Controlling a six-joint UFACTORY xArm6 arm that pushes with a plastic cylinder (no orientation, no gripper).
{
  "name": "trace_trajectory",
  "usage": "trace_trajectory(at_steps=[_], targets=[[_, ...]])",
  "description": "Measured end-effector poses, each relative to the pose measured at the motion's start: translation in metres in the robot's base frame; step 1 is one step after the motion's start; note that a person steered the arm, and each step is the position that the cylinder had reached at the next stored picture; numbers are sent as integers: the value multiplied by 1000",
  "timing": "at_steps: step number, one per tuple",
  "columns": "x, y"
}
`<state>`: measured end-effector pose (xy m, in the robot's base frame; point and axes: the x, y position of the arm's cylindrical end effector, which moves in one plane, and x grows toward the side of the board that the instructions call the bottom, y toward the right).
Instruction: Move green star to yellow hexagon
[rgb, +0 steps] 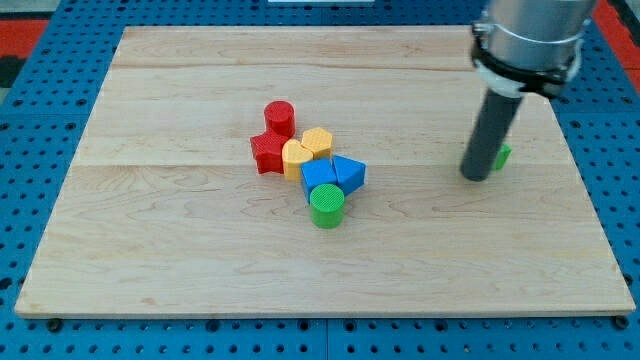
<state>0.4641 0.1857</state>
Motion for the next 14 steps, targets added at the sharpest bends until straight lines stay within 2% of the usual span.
trace_trajectory(at_steps=[1, 2, 3, 4, 6, 7, 8, 9, 11, 13, 14], targets=[[35, 14], [45, 57], [10, 76], [-21, 70], [-34, -11], [-59, -12], [-66, -50], [-66, -84], [-61, -95], [-58, -132], [-58, -166]])
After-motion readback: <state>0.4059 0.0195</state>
